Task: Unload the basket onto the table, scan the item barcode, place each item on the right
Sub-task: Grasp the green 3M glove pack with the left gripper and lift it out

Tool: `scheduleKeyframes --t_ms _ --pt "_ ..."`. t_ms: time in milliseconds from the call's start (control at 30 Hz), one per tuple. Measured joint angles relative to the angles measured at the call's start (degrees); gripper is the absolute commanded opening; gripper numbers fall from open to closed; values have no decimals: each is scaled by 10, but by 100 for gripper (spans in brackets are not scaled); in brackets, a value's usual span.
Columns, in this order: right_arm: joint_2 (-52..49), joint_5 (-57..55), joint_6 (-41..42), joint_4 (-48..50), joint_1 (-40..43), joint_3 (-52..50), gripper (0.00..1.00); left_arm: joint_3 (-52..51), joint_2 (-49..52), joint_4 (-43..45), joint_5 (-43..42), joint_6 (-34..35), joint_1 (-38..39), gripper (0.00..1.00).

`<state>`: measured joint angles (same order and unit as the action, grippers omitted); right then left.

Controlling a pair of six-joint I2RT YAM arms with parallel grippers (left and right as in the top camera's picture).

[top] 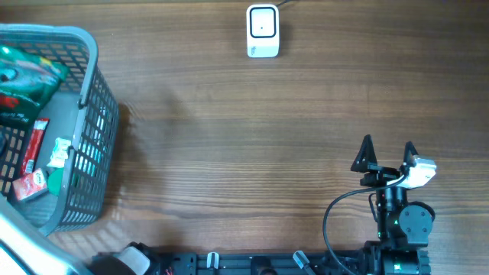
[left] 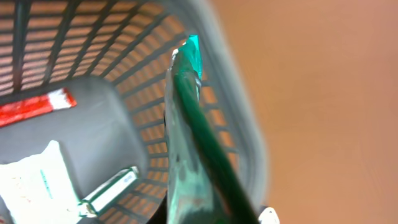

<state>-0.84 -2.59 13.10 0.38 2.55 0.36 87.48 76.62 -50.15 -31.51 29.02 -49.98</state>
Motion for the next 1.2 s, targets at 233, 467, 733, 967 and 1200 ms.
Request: scheduleKeyframes --t_ms 233,467,733,967,1200 --pt "0 0 0 0 0 0 100 1 -188 1 -39 26 1 4" --pt "0 0 0 0 0 0 100 13 -313 -129 -59 92 21 4" --pt "0 0 0 0 0 0 100 8 -310 -384 -13 87 31 4" --pt "0 0 0 0 0 0 100 8 -310 -449 -10 15 31 4" --pt "0 0 0 0 0 0 100 8 -310 -463 -44 -49 31 4"
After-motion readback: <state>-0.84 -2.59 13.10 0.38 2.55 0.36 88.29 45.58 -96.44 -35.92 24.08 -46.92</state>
